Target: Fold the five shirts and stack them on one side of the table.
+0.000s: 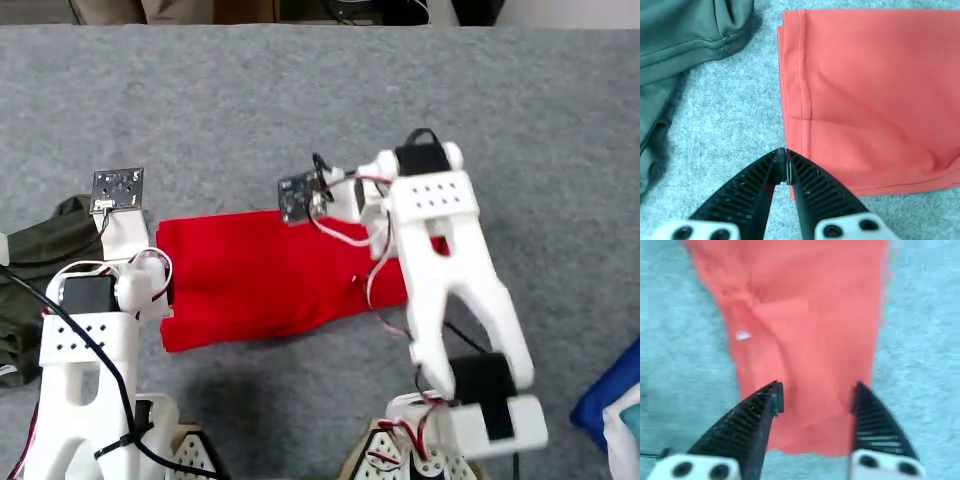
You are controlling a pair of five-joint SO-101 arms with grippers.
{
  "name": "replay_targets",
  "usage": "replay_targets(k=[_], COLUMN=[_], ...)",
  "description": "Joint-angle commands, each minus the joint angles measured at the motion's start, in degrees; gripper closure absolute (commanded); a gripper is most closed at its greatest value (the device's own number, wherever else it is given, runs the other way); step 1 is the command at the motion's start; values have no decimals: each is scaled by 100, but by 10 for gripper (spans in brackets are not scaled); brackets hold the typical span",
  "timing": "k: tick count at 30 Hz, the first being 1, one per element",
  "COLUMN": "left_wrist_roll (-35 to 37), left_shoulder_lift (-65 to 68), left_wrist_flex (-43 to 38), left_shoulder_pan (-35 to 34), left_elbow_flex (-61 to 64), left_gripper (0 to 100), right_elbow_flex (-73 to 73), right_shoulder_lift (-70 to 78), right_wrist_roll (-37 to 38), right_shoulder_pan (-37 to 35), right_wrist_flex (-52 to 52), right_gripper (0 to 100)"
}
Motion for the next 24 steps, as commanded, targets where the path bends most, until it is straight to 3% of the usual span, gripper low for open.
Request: replay_targets(k=[1,8,14,24], left_wrist_roll=[-44,-44,-44,-44], left_shoulder_lift=[-110,-110,-110,-75], left_wrist_flex=[-79,-79,-79,-79], left_shoulder_pan=[35,35,26,26], left_elbow_flex=[-26,-26,-18,-18], left_gripper=[980,980,980,980], right_elbow_flex=[778,2431,3046,3301], right_shoulder_lift=[-831,-1710,-2105,-2018], right_wrist_roll=[-44,-35,-62,-35], right_shoulder_pan=[277,787,866,1191], right_wrist_flex=[-97,-1037,-1037,-1732], right_gripper=[882,772,991,992])
